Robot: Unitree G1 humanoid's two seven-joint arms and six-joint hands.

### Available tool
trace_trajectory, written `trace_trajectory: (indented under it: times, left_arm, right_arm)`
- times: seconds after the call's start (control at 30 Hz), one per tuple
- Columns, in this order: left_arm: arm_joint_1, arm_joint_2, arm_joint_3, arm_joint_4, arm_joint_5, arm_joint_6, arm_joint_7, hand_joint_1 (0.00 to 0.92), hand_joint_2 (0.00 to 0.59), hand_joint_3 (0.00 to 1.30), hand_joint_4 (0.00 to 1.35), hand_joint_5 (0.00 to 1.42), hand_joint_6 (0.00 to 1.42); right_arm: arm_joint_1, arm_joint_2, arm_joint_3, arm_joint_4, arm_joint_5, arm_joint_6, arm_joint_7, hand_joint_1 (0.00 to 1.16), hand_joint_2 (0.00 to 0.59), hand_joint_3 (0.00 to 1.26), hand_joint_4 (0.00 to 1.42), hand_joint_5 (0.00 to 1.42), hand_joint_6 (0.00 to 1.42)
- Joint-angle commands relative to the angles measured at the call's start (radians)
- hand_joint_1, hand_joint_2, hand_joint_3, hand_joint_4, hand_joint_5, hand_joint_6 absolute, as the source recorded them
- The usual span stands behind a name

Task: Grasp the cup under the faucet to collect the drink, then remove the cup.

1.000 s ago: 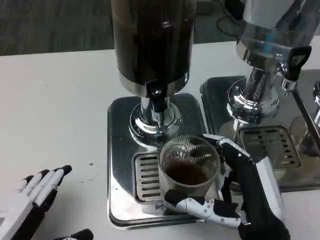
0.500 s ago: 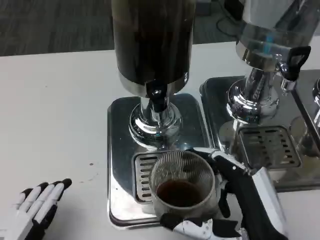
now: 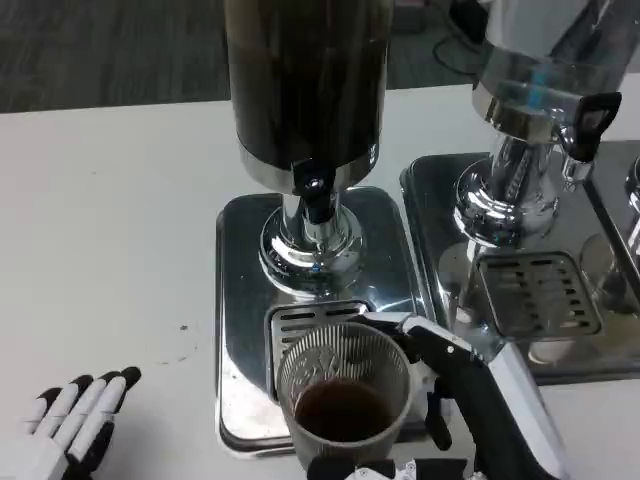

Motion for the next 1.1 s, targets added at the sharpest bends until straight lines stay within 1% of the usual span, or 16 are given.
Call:
trace_trajectory:
  times: [0.03,0.07,0.13,0.17,0.27,0.47,0.53,0.83,1.1]
  left_arm:
    - [0.002,-0.003,-0.013,0.004,0.010,0.016,0.025,0.000,0.044,0.00,0.00,0.00,0.00]
    - [0.002,-0.002,-0.014,0.002,0.010,0.018,0.026,0.000,0.044,0.00,0.00,0.00,0.00]
    - [0.003,-0.001,-0.018,0.002,0.006,0.021,0.026,0.000,0.044,0.00,0.00,0.00,0.00]
    - [0.004,0.000,-0.017,0.003,0.003,0.021,0.025,0.000,0.043,0.00,0.00,0.00,0.00]
    - [0.008,0.003,-0.016,0.006,-0.005,0.020,0.025,0.000,0.042,0.00,0.00,0.00,0.00]
    - [0.005,0.002,-0.021,0.007,-0.007,0.020,0.022,0.000,0.041,0.00,0.00,0.00,0.00]
    - [0.004,0.002,-0.023,0.006,-0.005,0.021,0.022,0.000,0.041,0.00,0.00,0.00,0.00]
    - [0.002,-0.002,-0.023,0.000,-0.013,0.026,0.017,0.000,0.039,0.00,0.00,0.00,0.00]
    - [-0.006,0.003,-0.025,0.002,-0.018,0.026,0.012,0.000,0.037,0.00,0.00,0.00,0.00]
  right_arm:
    - [-0.021,0.004,-0.005,-0.015,0.026,-0.045,-0.001,0.94,0.162,0.55,0.67,0.94,1.39]
    - [-0.025,0.010,-0.006,-0.008,0.037,-0.039,0.001,0.94,0.163,0.55,0.67,0.94,1.39]
    - [-0.022,0.017,-0.004,-0.005,0.031,-0.043,-0.009,0.94,0.163,0.55,0.68,0.94,1.39]
    - [-0.020,0.016,-0.002,-0.008,0.025,-0.046,-0.011,0.94,0.163,0.55,0.68,0.94,1.39]
    - [-0.017,0.014,0.001,-0.005,0.036,-0.045,-0.002,0.93,0.163,0.55,0.69,0.94,1.39]
    - [-0.008,0.014,0.005,-0.015,0.020,-0.047,-0.008,0.93,0.162,0.56,0.69,0.94,1.39]
    - [-0.012,0.013,0.006,-0.012,0.029,-0.044,-0.001,0.93,0.162,0.56,0.69,0.94,1.39]
    - [-0.012,0.026,0.004,-0.007,0.028,-0.043,-0.012,0.93,0.162,0.56,0.69,0.94,1.39]
    - [-0.017,0.035,0.011,-0.003,0.030,-0.035,-0.006,0.93,0.168,0.56,0.69,0.94,1.39]
